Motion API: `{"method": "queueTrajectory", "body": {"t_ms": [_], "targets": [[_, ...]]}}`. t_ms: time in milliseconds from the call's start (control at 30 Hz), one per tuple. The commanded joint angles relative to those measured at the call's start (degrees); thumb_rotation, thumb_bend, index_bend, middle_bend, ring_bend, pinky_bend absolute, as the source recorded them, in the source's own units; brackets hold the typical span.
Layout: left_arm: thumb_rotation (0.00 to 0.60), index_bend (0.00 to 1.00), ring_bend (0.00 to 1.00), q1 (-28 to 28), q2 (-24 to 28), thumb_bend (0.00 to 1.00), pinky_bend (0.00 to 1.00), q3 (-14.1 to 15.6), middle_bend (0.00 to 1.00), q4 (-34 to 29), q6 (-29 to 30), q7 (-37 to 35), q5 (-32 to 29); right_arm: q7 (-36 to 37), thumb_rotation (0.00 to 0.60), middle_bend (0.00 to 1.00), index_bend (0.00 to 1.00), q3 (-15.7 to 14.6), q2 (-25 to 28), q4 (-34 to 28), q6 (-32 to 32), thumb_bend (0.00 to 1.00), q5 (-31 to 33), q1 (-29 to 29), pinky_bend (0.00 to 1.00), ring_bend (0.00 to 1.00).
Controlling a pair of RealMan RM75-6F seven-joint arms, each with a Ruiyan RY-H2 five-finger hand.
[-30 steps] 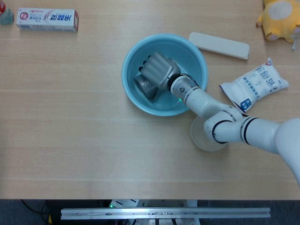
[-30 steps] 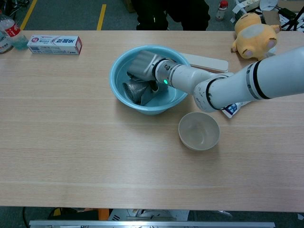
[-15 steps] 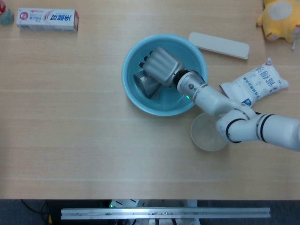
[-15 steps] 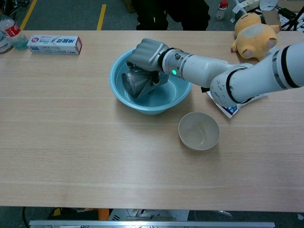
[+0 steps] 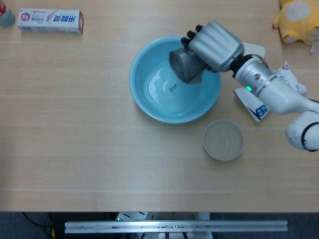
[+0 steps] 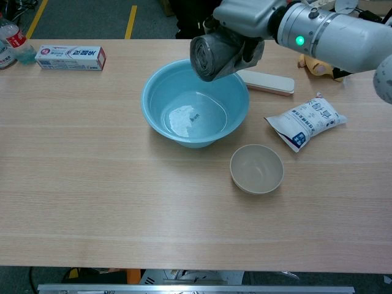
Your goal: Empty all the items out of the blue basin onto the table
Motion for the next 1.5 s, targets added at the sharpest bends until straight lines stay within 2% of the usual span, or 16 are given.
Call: {"method": "queueTrajectory", "body": {"t_ms": [33, 167, 300, 500, 700, 1067, 1500], "targets": [[0.6, 0.29, 0.25, -0.2, -0.2, 0.22, 0.2, -0.1, 0.28, 0.1, -0.2, 0.0, 0.1, 1.2, 0.6, 0.64, 0.6, -1.0, 5.5, -2.9, 2.7, 0.38, 0.4, -3.7, 0.81, 0.64], [0.6, 0.29, 0.25, -0.8, -0.5, 0.22, 0.2, -0.1, 0.28, 0.2, -0.9, 0.1, 0.3, 1.3, 0.6, 0.64, 0.6, -2.6, 8.9, -2.4, 2.8, 0.38, 2.1, -6.4, 0.81, 0.64], [0.6, 0.29, 0.25, -1.3, -0.9, 0.22, 0.2, 0.0, 0.28, 0.0, -1.4, 0.3, 0.9, 1.1, 0.6, 0.64, 0.6, -4.4, 9.1, -0.3, 1.3, 0.38, 3.5, -8.0, 0.81, 0.64], [0.6, 0.29, 0.25, -1.5, -0.9, 0.22, 0.2, 0.3, 0.28, -0.3, -1.3, 0.7, 1.3, -0.7, 0.6, 0.64, 0.6, -7.0, 6.1, 3.8, -1.3, 0.38, 4.0, -9.1, 0.81, 0.64], [0.6, 0.29, 0.25, -1.2, -0.7, 0.22, 0.2, 0.5, 0.28, -0.6, -1.0, 0.7, 1.2, -3.7, 0.6, 0.64, 0.6, -8.1, 1.4, 8.0, -3.5, 0.38, 5.5, -8.7, 0.81, 0.63], [0.6, 0.29, 0.25, -1.0, -0.6, 0.22, 0.2, 0.5, 0.28, 0.0, -0.8, 0.1, 0.6, -7.3, 0.6, 0.64, 0.6, -8.1, -3.8, 8.9, -3.9, 0.38, 6.5, -7.7, 0.81, 0.62], [0.6, 0.29, 0.25, -0.5, -0.5, 0.22, 0.2, 0.6, 0.28, 0.5, 0.1, -0.8, 0.5, -9.5, 0.6, 0.63, 0.6, -6.5, -8.3, 8.7, -3.0, 0.38, 7.4, -6.1, 0.8, 0.6]]}}
